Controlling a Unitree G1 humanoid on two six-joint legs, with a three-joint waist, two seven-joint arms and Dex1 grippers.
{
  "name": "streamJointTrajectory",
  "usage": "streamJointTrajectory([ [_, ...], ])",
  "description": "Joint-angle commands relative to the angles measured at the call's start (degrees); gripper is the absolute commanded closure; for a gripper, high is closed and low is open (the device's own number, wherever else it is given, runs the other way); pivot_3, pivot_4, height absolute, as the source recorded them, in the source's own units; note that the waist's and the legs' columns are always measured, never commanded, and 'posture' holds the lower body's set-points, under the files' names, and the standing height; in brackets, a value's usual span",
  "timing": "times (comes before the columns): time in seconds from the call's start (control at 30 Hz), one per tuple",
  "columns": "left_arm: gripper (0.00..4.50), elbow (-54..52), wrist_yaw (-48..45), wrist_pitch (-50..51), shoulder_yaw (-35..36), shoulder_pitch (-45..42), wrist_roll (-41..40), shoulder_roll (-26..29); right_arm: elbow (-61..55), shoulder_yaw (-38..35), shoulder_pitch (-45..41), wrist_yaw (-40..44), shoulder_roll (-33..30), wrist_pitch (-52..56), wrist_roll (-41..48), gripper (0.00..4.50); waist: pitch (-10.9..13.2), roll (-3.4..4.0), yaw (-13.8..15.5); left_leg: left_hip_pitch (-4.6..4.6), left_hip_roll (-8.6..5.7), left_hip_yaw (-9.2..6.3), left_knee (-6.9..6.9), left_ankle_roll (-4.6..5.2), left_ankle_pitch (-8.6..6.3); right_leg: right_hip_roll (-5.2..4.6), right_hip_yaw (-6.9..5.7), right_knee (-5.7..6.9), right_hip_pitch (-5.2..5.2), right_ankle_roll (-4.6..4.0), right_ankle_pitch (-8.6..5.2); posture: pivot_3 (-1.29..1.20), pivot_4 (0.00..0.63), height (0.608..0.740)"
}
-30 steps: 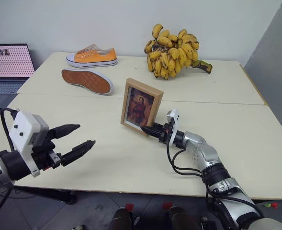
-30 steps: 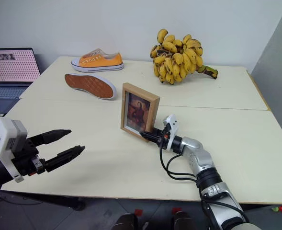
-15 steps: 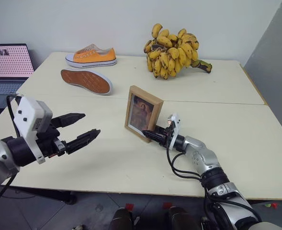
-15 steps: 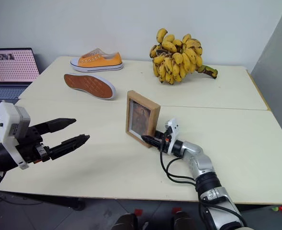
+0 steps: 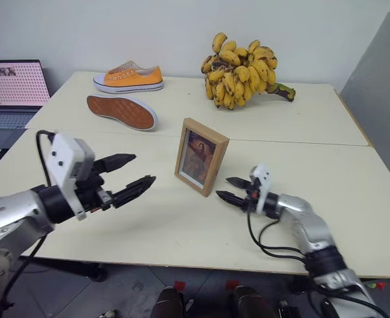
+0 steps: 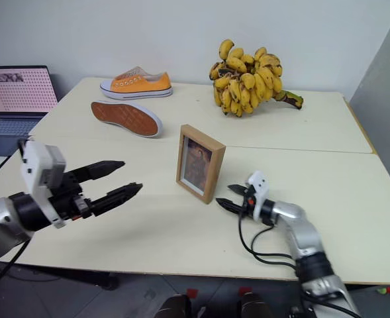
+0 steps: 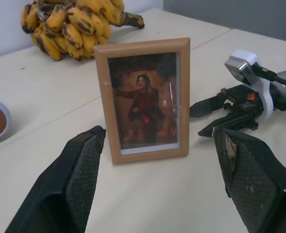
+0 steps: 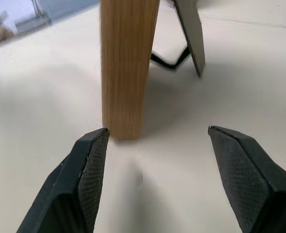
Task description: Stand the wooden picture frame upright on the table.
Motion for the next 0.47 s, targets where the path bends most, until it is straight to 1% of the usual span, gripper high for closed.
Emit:
streamJointTrajectory([
  [0.03, 0.69, 3.8, -0.8, -3.0, -4.0, -4.5, 1.2, -1.5, -17.4, -4.3, 3.8, 1.9, -8.8, 8.2, 3.5, 1.07, 0.0, 0.07, 0.1, -0.01, -0.02, 0.00, 0.00, 0.00, 0.00, -0.01, 0.01, 0.02, 0.01, 0.03, -0.02, 0.00, 0.150, 0.740],
  [0.1, 0.69, 5.0, -1.6, -3.6, -5.0, -5.8, 1.3, -1.6, -23.4, -5.9, 4.7, 1.8, -12.4, 12.0, 5.3, 1.07, 0.0, 0.07, 0.0, -0.01, -0.04, -0.01, 0.00, 0.00, 0.00, -0.01, 0.02, 0.01, -0.01, 0.11, -0.07, 0.00, 0.150, 0.740],
  [0.23, 0.69, 7.4, -3.0, -4.2, -7.2, -8.6, 2.6, -1.1, -33.5, -11.1, 3.9, 0.7, -17.7, 21.6, 12.6, 1.07, 0.0, 0.08, -0.4, 0.09, 0.03, 0.01, -0.03, 0.01, 0.00, 0.06, 0.05, 0.01, 0.04, 0.13, -0.12, 0.00, 0.150, 0.740],
  [0.37, 0.69, 9.1, -4.4, -4.6, -8.6, -10.6, 3.0, -1.2, -38.3, -14.4, 1.9, -3.2, -18.3, 28.5, 17.7, 1.07, 0.0, 0.07, -0.3, 0.09, 0.03, 0.00, -0.05, 0.01, 0.00, 0.06, 0.05, 0.01, 0.04, 0.14, -0.14, 0.00, 0.150, 0.740],
  [0.47, 0.69, 9.8, -5.3, -4.6, -9.5, -11.4, 3.4, -1.2, -39.8, -14.9, 2.1, -5.3, -18.0, 30.8, 19.5, 1.07, 0.0, 0.06, -0.2, 0.08, 0.01, 0.01, -0.05, 0.01, 0.00, 0.04, 0.05, -0.01, 0.05, 0.14, -0.14, 0.00, 0.150, 0.740],
])
